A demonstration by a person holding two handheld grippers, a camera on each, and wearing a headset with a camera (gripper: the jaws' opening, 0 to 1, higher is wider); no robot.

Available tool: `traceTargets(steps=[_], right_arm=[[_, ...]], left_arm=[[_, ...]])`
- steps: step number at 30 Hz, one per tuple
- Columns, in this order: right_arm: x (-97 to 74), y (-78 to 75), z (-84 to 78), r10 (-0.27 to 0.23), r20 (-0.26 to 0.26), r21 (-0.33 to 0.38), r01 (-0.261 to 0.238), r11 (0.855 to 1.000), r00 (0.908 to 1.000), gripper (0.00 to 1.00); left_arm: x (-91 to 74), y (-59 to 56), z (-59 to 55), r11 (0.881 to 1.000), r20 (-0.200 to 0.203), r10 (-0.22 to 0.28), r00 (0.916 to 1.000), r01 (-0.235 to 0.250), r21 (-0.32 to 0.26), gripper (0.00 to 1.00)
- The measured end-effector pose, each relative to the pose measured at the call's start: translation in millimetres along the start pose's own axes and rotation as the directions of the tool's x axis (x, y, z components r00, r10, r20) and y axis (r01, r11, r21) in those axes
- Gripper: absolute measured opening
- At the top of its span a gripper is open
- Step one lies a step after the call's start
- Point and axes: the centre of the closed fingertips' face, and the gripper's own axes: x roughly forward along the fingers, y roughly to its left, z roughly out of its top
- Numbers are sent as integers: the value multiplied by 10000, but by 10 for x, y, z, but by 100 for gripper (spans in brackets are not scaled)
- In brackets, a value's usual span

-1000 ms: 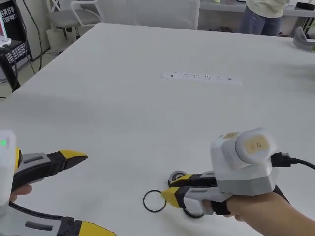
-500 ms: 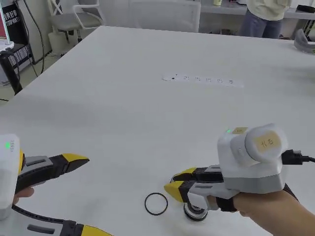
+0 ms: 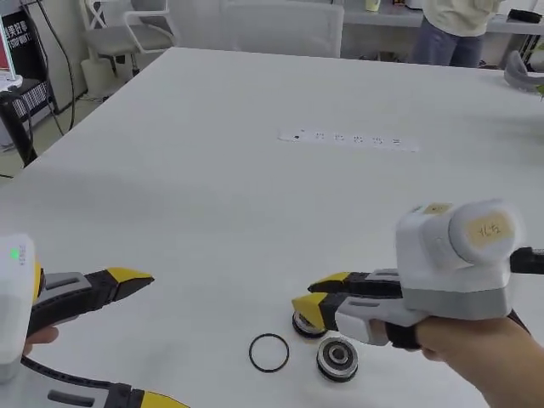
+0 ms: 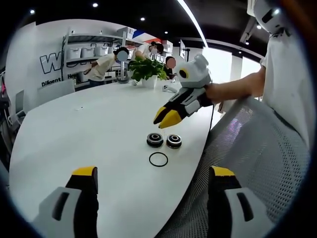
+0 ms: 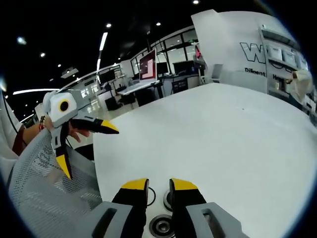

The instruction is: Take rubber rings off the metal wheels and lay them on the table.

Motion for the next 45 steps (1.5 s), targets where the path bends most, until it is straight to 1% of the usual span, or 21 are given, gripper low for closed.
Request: traceTargets(steps=[9,19,24,26,31,35,38,45], right_arm=[[-52,-76,-15,-141,27,138,141,9998,9999,15],[-108,-156,-88,-235,-99,316,238,9992,9997,15],[-149,-199,-114,-263,-83,470,266,9985,9996,15],[-168,-205,-117,-186,-23,596,187,9980,9998,15],[-196,-222,-188,19,-128,808,-9,9967,9999,17],[-232,-250,-210,140,-92,944,-131,9955,9999,19],[-247,-263,-274,247,-341,918,-215,9956,9991,20],[-287,-252,-328,593,-477,1059,-539,9929,9971,23]], left_arm=[[-2,6,3,10000,26,19,10000,-19,-32,90],[-6,11,0,10000,24,67,10000,-67,-55,90],[-8,10,-11,10000,-31,64,10000,-64,-43,90],[-9,11,-9,10000,-25,75,10000,-75,-40,90],[-12,12,-21,10000,-87,97,9999,-97,-22,90],[-13,14,-29,9999,-136,105,9999,-106,-20,89],[-13,15,-27,9999,-136,114,9998,-114,-5,89],[-16,21,-28,9999,-164,144,9998,-144,0,89]])
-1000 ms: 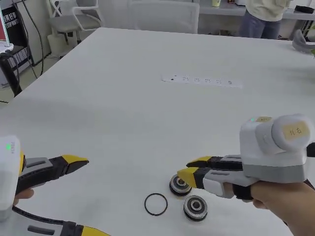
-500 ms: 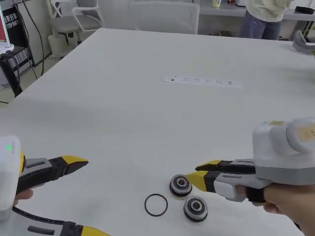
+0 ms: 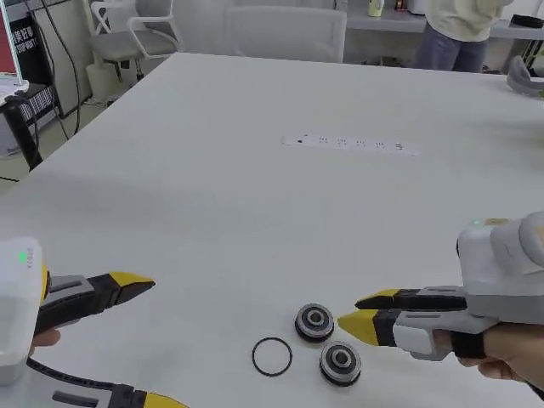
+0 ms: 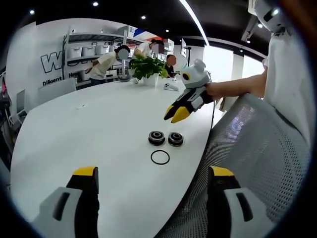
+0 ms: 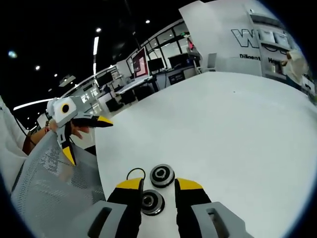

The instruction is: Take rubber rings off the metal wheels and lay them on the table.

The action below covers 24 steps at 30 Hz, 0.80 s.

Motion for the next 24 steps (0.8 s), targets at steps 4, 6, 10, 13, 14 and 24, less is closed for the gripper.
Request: traceTargets(steps=[4,6,10,13,14,24], right_arm=[[-4,33,-80,179,-401,-407,-195,9990,9990,24],[-1,69,-111,354,-563,-636,-390,9972,9978,25],[1,88,-132,468,-661,-881,-525,9947,9967,26],[-4,95,-146,505,-706,-955,-571,9938,9962,27],[-5,91,-150,498,-714,-966,-566,9937,9962,27],[5,74,-265,462,-1156,-1238,-605,9905,9922,27]], left_arm=[[7,-7,-5,10000,-23,-50,10000,50,-14,89],[10,-10,-9,10000,-48,-72,10000,72,-12,89],[9,-6,-4,10000,-26,-47,10000,47,-11,89],[6,-2,5,10000,35,-28,10000,29,-45,89],[5,-1,7,10000,48,-26,10000,26,-51,89],[1,-13,47,9998,323,-91,9994,96,-162,88]])
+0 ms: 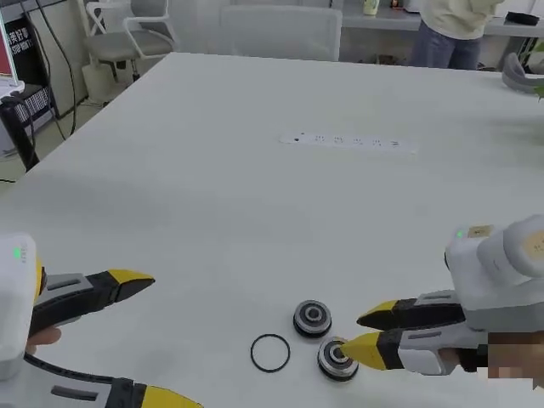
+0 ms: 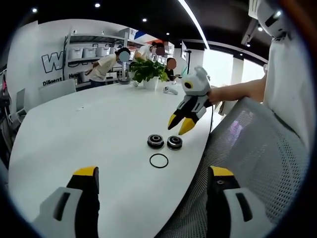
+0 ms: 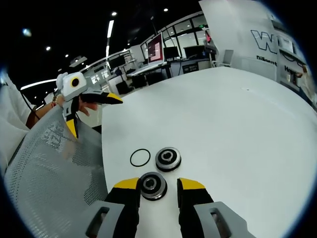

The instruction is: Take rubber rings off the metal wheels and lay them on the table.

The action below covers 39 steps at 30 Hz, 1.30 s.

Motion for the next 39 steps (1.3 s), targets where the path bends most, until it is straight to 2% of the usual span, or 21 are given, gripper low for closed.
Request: traceTargets(steps=[4,10,15,17,20,24,27,31,36,39], right_arm=[[8,16,1,49,-7,-159,-49,9999,10000,27],[19,43,-39,159,-184,-358,-165,9992,9997,27],[20,67,-68,252,-338,-500,-269,9984,9991,27],[23,78,-89,330,-436,-541,-353,9979,9985,27],[31,100,-117,431,-594,-665,-470,9967,9973,28],[31,96,-149,399,-756,-801,-460,9957,9963,27],[31,91,-168,425,-799,-755,-486,9960,9959,27],[28,86,-183,438,-803,-681,-493,9965,9958,27],[27,86,-222,423,-965,-747,-496,9960,9944,27],[33,92,-239,482,-999,-744,-557,9957,9938,27]], left_arm=[[0,-14,18,10000,109,-88,9999,88,14,88],[-24,-20,138,9999,669,-141,9977,144,-43,88],[-11,-73,156,9981,372,-457,9983,441,420,87],[-26,-93,233,9966,475,-590,9971,561,604,87],[-49,-63,397,9950,780,-577,9953,510,855,87],[-47,-63,582,9900,936,-640,9935,514,1312,87],[-6,-119,763,9802,1058,-950,9898,745,1833,87],[86,-193,898,9654,952,-1399,9856,1145,2341,86],[251,-268,984,9433,681,-1936,9787,1666,2871,84],[356,-306,1039,9309,605,-2113,9756,1819,3167,80]])
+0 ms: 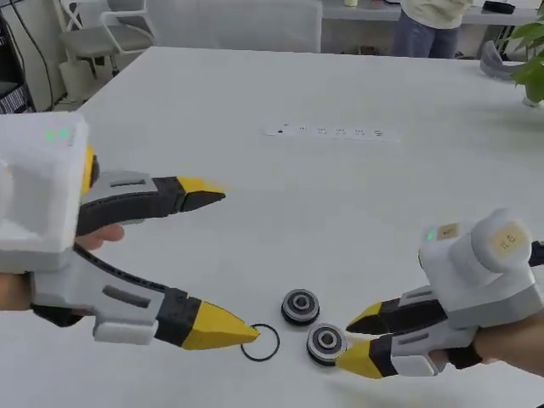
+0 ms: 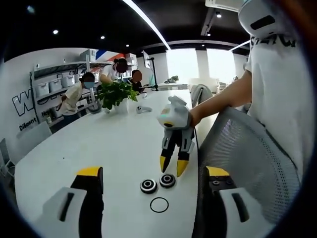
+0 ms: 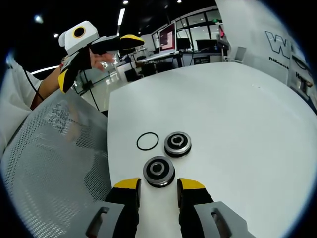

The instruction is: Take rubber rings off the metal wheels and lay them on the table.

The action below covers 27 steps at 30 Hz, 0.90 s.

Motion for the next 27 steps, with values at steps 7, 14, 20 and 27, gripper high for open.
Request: traceTargets(steps=[7,14,20,27], right_arm=[[18,13,-55,114,-131,-3,-114,9999,9998,27],[26,16,-77,133,-182,-13,-134,9999,9997,26],[33,12,-78,129,-187,-6,-129,9999,9997,26],[53,10,-73,167,-178,-48,-168,9998,9997,26]], left_arm=[[382,-96,20,9981,-40,-415,9991,416,462,79],[702,-277,-69,9896,-84,-1319,9912,1321,569,73],[809,-297,-128,9883,182,-1525,9881,1524,112,70],[912,-195,-219,9933,408,-1108,9930,1121,-296,60]])
